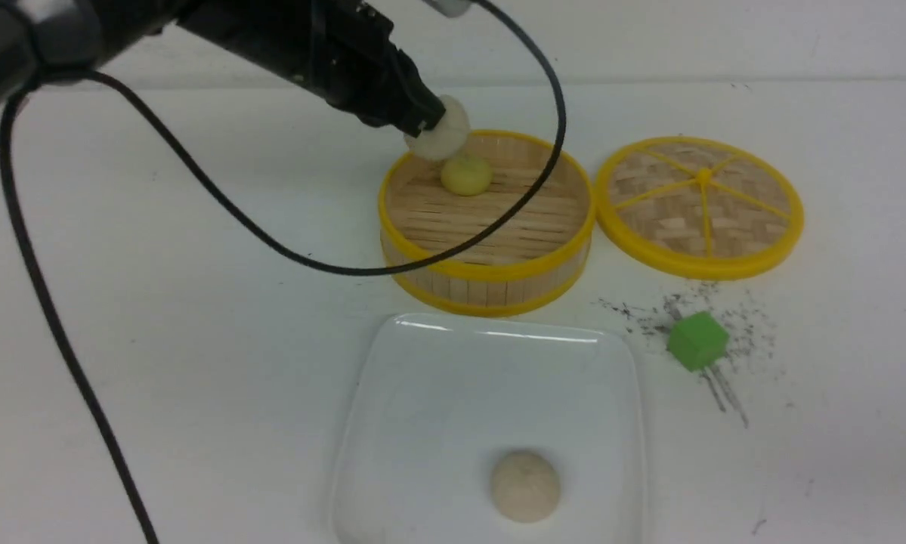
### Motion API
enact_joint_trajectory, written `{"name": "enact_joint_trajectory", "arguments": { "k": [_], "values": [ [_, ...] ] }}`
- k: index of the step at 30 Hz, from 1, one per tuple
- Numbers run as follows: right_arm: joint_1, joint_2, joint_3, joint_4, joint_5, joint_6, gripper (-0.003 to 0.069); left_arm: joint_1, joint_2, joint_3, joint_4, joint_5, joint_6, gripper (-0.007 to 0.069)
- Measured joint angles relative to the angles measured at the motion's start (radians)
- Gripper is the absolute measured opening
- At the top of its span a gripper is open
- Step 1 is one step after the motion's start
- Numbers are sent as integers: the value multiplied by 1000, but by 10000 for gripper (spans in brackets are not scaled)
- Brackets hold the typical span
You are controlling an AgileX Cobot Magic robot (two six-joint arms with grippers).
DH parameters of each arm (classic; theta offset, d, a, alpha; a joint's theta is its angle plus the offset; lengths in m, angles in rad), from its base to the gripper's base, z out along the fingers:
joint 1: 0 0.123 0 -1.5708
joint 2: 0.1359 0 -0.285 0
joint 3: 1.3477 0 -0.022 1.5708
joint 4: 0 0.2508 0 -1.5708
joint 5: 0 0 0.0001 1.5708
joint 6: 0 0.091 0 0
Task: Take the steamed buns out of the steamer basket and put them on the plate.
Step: Use the left arm to put the steamed stuffed bun into the plate
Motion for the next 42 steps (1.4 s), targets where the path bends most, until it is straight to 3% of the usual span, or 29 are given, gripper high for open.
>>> {"name": "enact_joint_trajectory", "arguments": {
  "k": [6, 9, 12, 15, 24, 42],
  "values": [
    [0, 0, 0, 1, 5, 0, 459, 0, -66, 0, 185, 264, -232, 24],
    [0, 0, 0, -3, 8, 0, 459, 0, -69, 12, 182, 311, -272, 25],
    [0, 0, 0, -7, 9, 0, 459, 0, -77, 73, 100, 314, -301, 26],
    [0, 0, 0, -7, 15, 0, 459, -6, -79, 196, 15, 311, -304, 26],
    [0, -5, 0, -10, 25, 0, 456, -26, -88, 449, 7, 299, -286, 31],
    [0, -5, 0, -10, 54, 0, 454, -70, -91, 460, 3, 288, -203, 45]
  ]
}}
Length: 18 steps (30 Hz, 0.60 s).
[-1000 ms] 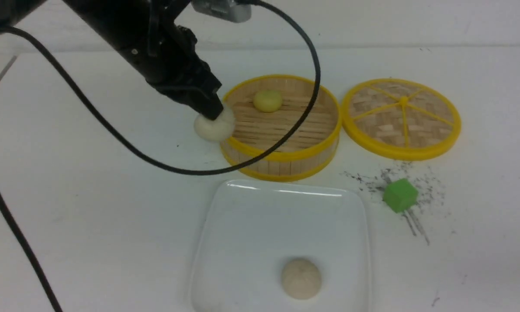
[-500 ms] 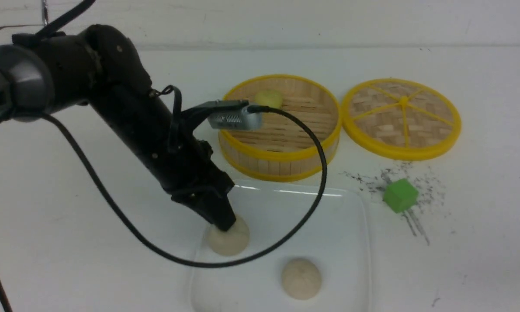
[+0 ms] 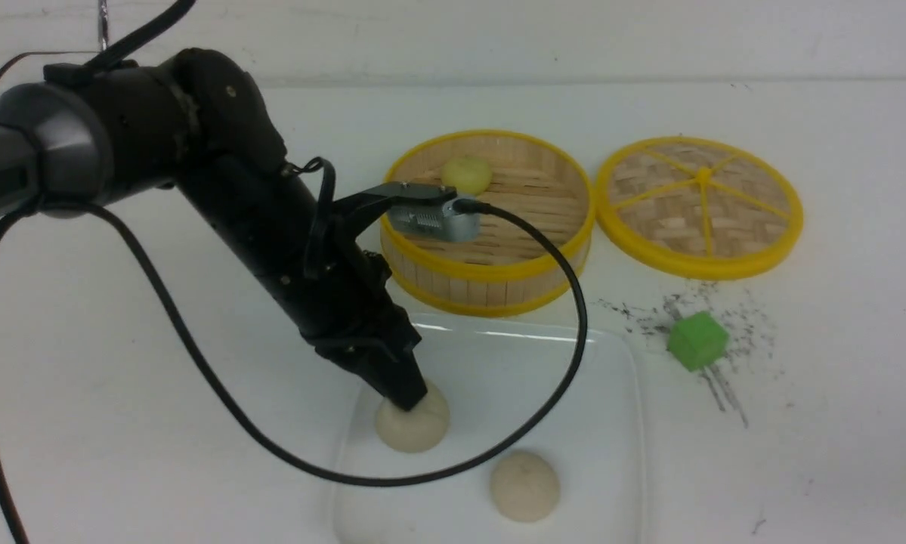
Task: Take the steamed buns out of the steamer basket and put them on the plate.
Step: Use the left arm to put the steamed stuffed bun into the plate
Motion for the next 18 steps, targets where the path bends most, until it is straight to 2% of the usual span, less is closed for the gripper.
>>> {"name": "enact_joint_trajectory", "arguments": {
  "k": [8, 18],
  "values": [
    [0, 0, 0, 2, 10, 0, 454, 0, 9, 0, 12, 0, -16, 65],
    [0, 0, 0, 3, 52, 0, 454, -3, 98, 0, 3, -2, 13, 34]
  ]
}}
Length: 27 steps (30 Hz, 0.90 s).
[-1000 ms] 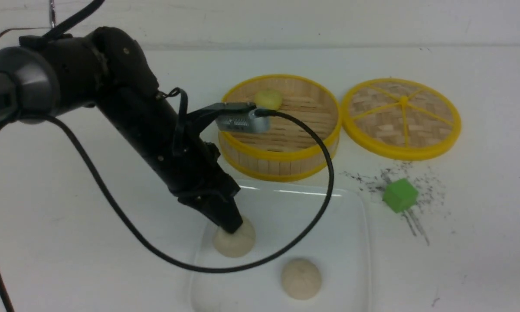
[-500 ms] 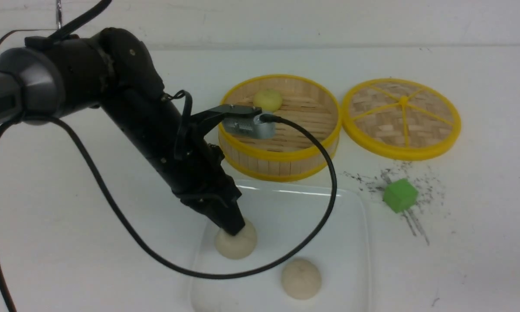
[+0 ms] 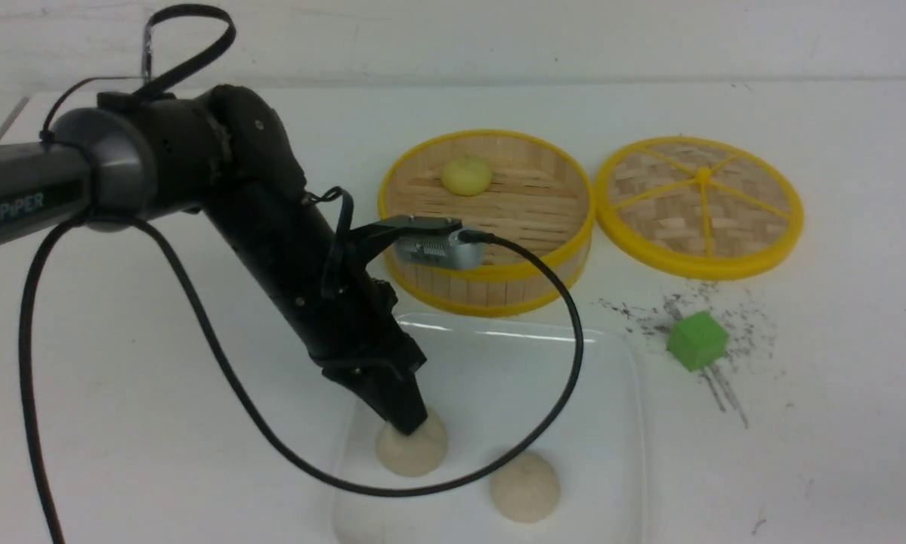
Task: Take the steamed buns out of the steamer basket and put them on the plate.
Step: Use the left arm to put the steamed stuffed bun into the plate, then use the left arm to grab the steamed stuffed bun that is closest to it
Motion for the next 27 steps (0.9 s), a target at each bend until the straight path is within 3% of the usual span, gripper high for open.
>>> {"name": "enact_joint_trajectory", "arguments": {
  "k": [5, 9, 13, 16, 19, 27],
  "values": [
    [0, 0, 0, 8, 0, -5, 454, -7, 35, 0, -14, -2, 6, 46],
    [0, 0, 0, 12, 0, -8, 454, -8, 38, 0, -35, -4, 7, 106],
    [0, 0, 0, 16, 0, -18, 454, -8, 38, 0, -54, -4, 9, 231],
    [0, 0, 0, 19, 0, -20, 454, -8, 38, 0, -59, -4, -23, 413],
    [0, -1, 0, 19, 0, -24, 454, -8, 38, 0, -59, -4, -47, 490],
    [0, -1, 0, 19, 2, -27, 454, -8, -30, -77, -48, -2, -27, 477]
  ]
}}
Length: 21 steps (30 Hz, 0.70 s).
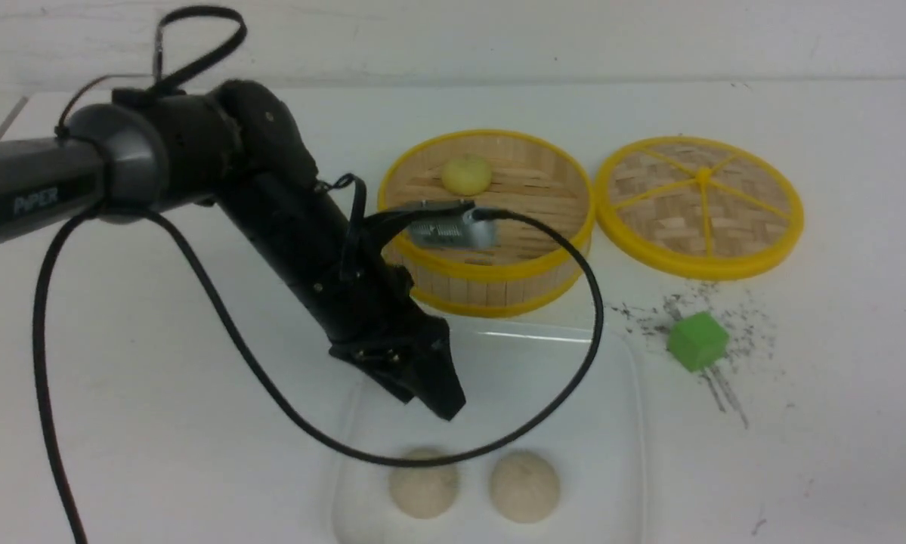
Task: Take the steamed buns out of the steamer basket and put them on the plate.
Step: Use the left arm to grab the steamed stuffed bun that is closest to it
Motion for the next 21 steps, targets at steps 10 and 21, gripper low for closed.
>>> {"name": "enact_joint_trajectory", "arguments": {
  "k": [10, 21],
  "values": [
    [0, 0, 0, 1, 1, 0, 454, 0, -98, -294, 75, 24, 12, 406],
    [0, 0, 0, 3, -3, -1, 454, 0, -88, -354, 387, -15, -29, 317]
  ]
}}
